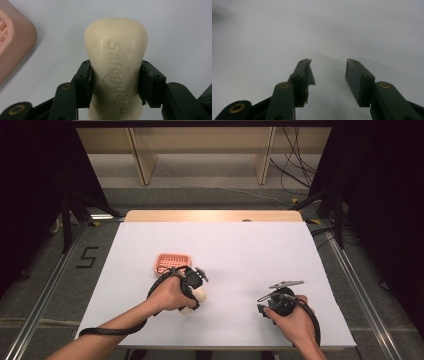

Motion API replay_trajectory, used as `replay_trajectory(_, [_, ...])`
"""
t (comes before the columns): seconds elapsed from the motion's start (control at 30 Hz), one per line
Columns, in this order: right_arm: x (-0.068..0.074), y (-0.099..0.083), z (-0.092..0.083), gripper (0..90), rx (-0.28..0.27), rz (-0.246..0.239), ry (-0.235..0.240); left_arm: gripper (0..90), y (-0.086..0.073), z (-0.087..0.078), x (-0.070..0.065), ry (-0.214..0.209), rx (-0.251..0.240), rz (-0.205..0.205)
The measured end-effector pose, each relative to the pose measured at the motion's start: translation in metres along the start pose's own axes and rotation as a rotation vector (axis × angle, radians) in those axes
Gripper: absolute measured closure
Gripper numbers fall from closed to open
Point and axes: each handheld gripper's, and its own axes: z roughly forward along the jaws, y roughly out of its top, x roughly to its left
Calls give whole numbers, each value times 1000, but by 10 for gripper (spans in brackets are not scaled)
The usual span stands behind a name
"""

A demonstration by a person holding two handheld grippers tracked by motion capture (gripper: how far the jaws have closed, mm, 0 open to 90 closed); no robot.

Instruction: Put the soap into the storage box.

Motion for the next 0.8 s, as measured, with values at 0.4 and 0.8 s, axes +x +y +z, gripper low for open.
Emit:
replay_trajectory(0.4, [1,0,1,546,21,26,12,495,-5,-5,9,13,0,25])
replay_trajectory(0.8, [0,1,0,546,15,11,-12,495,-10,-8,19,33,-11,61])
